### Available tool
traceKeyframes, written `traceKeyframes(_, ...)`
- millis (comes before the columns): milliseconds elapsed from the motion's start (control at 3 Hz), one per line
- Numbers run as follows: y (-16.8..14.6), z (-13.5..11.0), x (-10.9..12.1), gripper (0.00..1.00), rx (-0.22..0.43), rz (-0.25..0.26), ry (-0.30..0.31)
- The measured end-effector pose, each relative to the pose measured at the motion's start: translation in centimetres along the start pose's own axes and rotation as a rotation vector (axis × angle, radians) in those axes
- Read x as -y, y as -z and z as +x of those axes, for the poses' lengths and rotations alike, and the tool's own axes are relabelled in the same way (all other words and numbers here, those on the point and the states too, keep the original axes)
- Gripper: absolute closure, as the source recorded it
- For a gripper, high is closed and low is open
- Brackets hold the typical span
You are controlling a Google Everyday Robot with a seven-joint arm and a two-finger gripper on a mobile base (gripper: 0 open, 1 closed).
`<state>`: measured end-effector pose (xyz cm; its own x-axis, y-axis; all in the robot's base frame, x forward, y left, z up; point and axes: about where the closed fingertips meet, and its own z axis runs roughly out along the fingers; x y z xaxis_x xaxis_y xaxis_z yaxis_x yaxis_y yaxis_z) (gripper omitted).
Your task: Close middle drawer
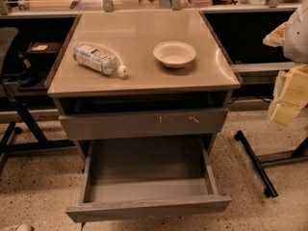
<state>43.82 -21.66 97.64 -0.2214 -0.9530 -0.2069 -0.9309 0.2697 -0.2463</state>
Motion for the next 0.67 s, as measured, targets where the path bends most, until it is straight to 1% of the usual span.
traceKeyframes(333,0.0,0.0,0.0,0.0,0.0,0.0,0.0)
traceKeyframes(667,0.0,0.0,0.0,0.19,0.0,0.0,0.0)
